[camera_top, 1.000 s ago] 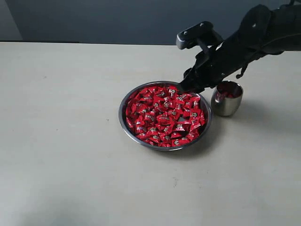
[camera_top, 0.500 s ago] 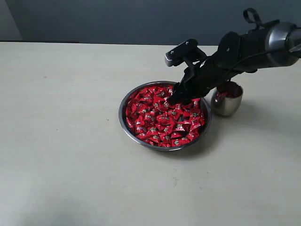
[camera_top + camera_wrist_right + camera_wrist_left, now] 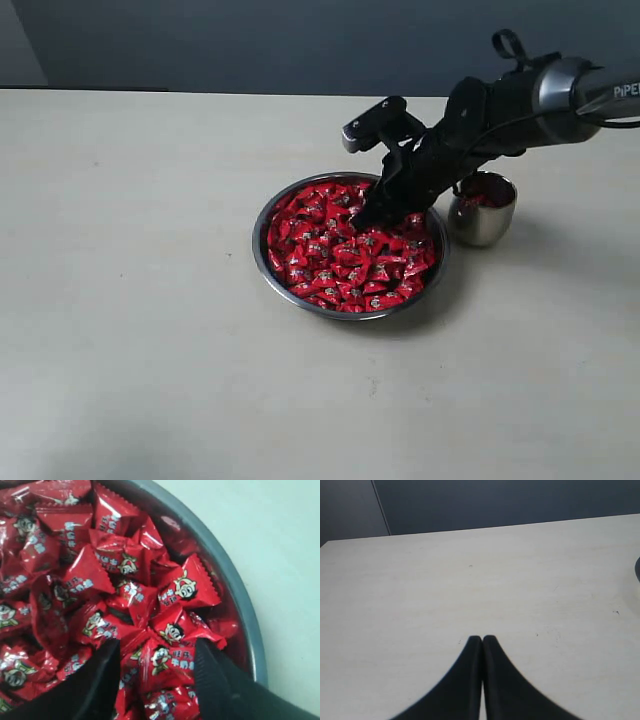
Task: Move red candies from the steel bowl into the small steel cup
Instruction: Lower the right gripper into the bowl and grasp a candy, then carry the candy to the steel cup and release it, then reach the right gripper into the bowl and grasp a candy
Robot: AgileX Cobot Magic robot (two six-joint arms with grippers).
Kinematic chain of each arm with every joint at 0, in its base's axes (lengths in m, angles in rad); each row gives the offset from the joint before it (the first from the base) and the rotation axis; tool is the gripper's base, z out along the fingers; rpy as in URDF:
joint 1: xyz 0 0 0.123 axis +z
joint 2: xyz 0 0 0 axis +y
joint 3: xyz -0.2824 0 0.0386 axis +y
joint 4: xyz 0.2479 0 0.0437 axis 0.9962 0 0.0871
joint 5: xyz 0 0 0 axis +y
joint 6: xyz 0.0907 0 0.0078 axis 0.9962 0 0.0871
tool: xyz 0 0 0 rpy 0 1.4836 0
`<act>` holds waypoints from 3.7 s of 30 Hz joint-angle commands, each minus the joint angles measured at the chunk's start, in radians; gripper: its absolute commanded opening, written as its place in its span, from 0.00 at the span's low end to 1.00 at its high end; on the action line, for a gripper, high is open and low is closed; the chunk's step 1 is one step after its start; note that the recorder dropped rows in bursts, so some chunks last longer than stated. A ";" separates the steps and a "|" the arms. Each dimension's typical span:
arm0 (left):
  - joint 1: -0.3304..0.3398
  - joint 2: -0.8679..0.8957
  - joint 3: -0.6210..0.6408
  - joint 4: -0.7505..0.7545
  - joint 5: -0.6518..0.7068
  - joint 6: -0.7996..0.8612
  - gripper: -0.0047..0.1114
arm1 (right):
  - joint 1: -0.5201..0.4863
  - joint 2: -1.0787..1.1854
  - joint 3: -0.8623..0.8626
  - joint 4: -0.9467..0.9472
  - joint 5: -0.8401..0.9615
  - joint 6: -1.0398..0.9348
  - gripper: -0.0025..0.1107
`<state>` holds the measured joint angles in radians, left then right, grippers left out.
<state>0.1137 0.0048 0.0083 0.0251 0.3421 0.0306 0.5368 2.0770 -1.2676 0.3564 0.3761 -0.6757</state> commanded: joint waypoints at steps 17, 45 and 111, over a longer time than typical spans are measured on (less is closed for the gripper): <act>-0.005 -0.005 -0.008 0.002 -0.005 -0.001 0.04 | 0.001 0.025 -0.006 -0.036 -0.013 0.002 0.35; -0.005 -0.005 -0.008 0.002 -0.005 -0.001 0.04 | -0.025 -0.196 -0.006 -0.035 0.132 0.041 0.04; -0.005 -0.005 -0.008 0.002 -0.005 -0.001 0.04 | 0.062 -0.095 0.096 0.270 0.003 -0.225 0.56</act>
<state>0.1137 0.0048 0.0083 0.0251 0.3421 0.0306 0.5980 1.9665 -1.1478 0.5716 0.3574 -0.8216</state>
